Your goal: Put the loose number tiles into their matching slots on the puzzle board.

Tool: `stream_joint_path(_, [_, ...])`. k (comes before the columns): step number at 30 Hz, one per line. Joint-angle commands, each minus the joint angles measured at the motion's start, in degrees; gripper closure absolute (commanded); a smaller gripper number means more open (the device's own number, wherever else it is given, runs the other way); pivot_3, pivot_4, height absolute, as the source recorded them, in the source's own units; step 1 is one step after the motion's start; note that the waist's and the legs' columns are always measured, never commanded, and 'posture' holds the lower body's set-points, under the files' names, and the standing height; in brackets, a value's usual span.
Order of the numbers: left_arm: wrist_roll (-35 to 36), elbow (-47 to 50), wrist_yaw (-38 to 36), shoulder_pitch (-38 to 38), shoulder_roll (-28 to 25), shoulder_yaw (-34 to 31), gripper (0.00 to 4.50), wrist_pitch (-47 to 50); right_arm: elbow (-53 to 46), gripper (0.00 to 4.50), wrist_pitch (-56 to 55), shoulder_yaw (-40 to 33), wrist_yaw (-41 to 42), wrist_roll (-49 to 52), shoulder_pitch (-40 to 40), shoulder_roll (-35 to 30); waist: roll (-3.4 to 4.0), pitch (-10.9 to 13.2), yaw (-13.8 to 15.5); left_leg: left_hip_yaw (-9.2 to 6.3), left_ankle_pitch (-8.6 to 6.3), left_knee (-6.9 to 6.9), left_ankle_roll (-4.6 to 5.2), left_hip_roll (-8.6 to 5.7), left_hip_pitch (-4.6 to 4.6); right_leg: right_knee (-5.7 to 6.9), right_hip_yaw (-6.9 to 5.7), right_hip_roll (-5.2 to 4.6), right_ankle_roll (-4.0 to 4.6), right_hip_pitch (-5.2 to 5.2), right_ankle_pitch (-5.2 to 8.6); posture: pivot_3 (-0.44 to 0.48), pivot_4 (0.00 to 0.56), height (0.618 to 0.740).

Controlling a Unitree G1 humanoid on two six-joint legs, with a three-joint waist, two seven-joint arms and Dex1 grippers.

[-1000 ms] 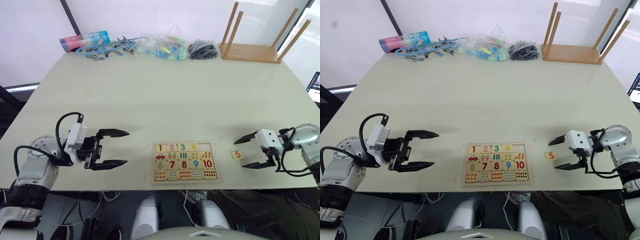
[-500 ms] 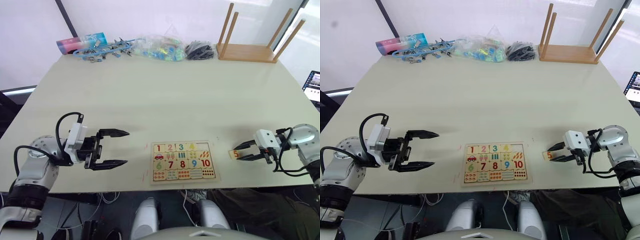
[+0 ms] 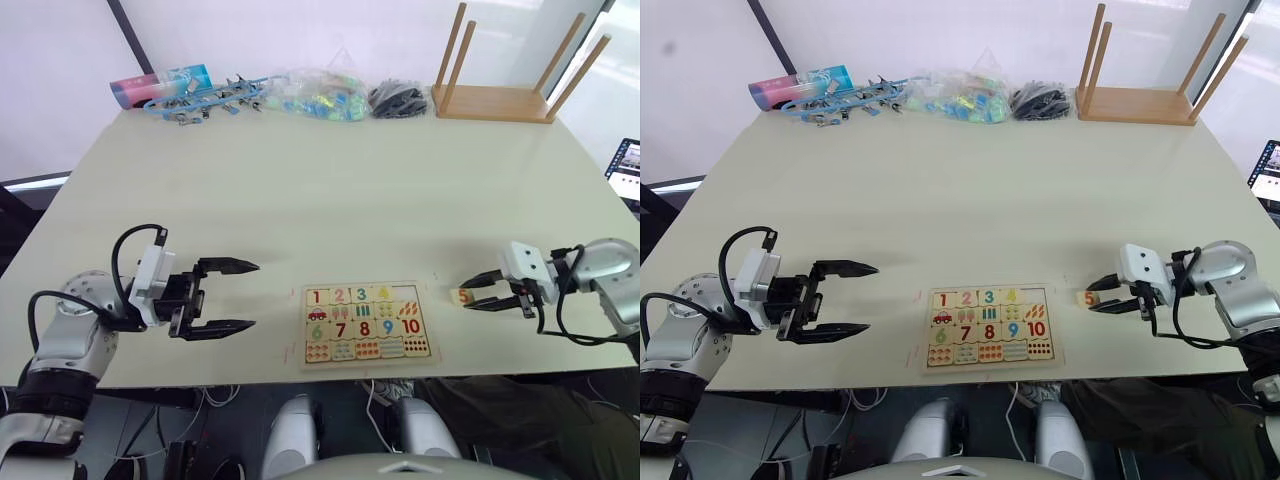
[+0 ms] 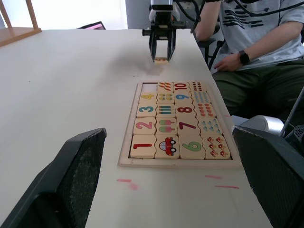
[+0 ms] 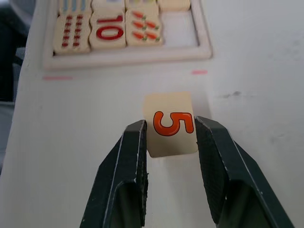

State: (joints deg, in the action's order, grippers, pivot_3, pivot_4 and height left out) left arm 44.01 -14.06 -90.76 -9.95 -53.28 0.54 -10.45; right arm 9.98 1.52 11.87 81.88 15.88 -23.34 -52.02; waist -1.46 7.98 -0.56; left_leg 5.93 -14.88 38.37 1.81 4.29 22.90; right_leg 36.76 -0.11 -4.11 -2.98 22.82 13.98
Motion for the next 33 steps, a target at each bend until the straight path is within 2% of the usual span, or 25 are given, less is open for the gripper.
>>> stream_joint_path(1, [0.7, 1.3, -1.7, -0.5, 0.1, -0.4, 0.00, 0.0, -12.6, 3.56, 13.1, -1.9, -4.8, 2.0, -0.8, -0.7, -0.01, 0.0, 0.1, -0.04, 0.00, 0.00, 0.00, 0.00, 0.01, 0.00, 0.00, -0.01, 0.00, 0.00, 0.00, 0.000, 0.150, 0.738])
stream_joint_path(5, [0.7, 1.3, -1.7, -0.9, 0.2, -0.2, 0.00, 0.1, -23.0, 3.56, 29.3, 1.8, -9.9, 0.3, -5.1, 0.0, -0.02, 0.0, 0.1, -0.10, -0.01, 0.00, 0.00, 0.00, 0.19, 0.00, 0.03, -0.03, 0.00, 0.24, 0.00, 0.000, 0.150, 0.738])
stream_joint_path(9, [0.7, 1.2, -1.7, -1.1, 0.3, 0.0, 0.00, 0.1, -26.4, 3.56, 36.3, 6.7, -11.6, -3.0, -9.9, 0.8, -0.07, 0.0, 0.1, -0.12, -0.01, -0.01, 0.01, -0.01, 0.31, -0.04, 0.01, -0.02, 0.00, 0.32, 0.00, 0.000, 0.150, 0.738])
stream_joint_path(12, [0.7, 1.2, -1.7, -1.3, 0.3, 0.1, 0.00, 0.0, -27.8, 3.56, 40.4, 10.3, -11.9, -4.6, -13.4, 1.8, -0.13, -0.1, 0.1, -0.10, 0.00, 0.06, 0.01, -0.02, 0.86, -0.01, -0.04, -0.01, -0.01, 0.80, -0.02, 0.000, 0.150, 0.738])
stream_joint_path(20, [0.7, 1.2, -1.7, -1.1, 0.1, -0.1, 0.00, -0.1, -27.2, 3.56, 45.7, 18.7, -11.2, -9.3, -20.0, 3.7, -0.14, -0.1, 0.1, 0.06, 0.00, 0.04, 0.02, -0.04, 0.94, -0.08, -0.12, 0.00, -0.02, 0.80, -0.01, 0.000, 0.150, 0.738])
stream_joint_path(33, [0.8, 1.4, -1.7, -0.4, 0.0, -0.6, 0.00, -0.1, -24.7, 3.56, 44.0, 23.6, -11.0, -13.9, -21.3, 5.9, -0.16, -0.1, 0.1, 0.04, 0.00, 0.05, 0.01, -0.04, 0.94, -0.06, -0.14, 0.02, -0.02, 0.79, -0.01, 0.000, 0.150, 0.738])
